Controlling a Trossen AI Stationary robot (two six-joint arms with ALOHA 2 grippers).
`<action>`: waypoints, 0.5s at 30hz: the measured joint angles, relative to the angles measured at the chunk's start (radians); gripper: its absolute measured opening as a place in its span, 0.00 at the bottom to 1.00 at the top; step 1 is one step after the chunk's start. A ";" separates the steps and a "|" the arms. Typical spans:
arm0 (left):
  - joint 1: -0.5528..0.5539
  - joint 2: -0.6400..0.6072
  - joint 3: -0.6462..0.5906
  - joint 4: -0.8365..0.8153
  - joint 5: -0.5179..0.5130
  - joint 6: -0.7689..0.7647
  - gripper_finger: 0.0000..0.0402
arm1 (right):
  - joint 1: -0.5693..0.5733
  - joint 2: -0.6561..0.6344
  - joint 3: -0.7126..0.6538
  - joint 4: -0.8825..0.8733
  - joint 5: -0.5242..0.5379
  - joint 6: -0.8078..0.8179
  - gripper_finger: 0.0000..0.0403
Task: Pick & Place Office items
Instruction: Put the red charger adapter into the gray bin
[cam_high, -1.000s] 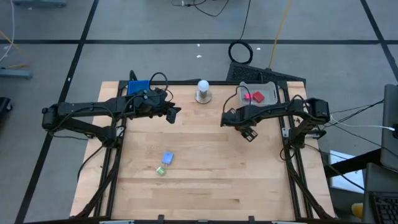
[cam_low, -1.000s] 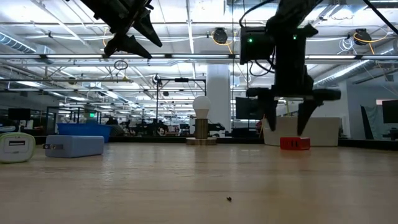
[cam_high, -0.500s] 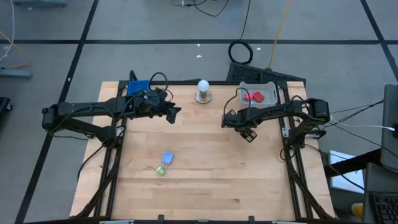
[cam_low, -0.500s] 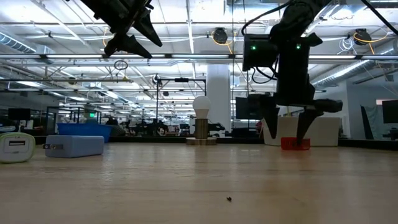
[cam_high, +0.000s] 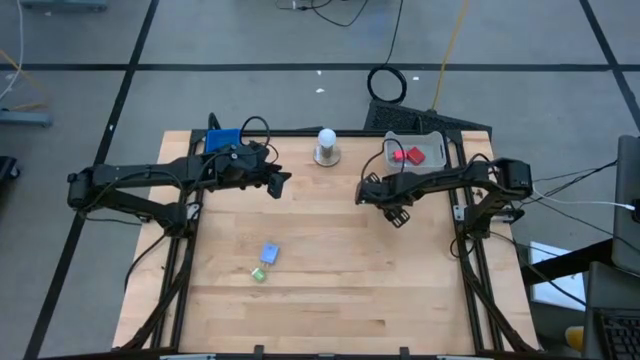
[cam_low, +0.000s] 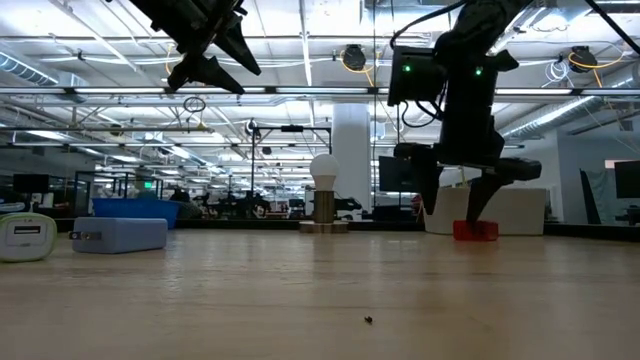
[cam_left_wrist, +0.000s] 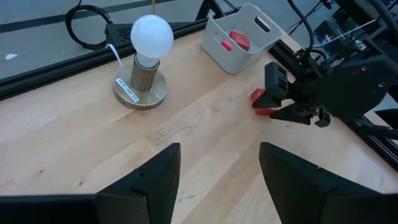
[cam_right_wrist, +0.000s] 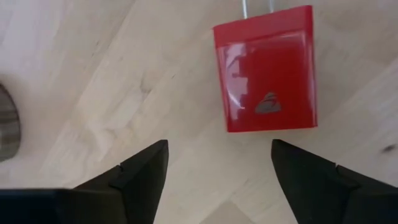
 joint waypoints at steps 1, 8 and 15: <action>0.000 0.000 0.000 0.000 0.000 -0.001 0.54 | 0.001 -0.002 0.000 -0.009 -0.001 0.001 0.70; 0.000 0.000 0.000 0.000 0.000 0.001 0.54 | 0.002 -0.046 0.000 -0.056 -0.002 -0.070 0.77; 0.000 0.000 0.000 0.000 0.000 0.000 0.54 | 0.000 -0.070 0.000 -0.094 -0.001 -0.168 0.78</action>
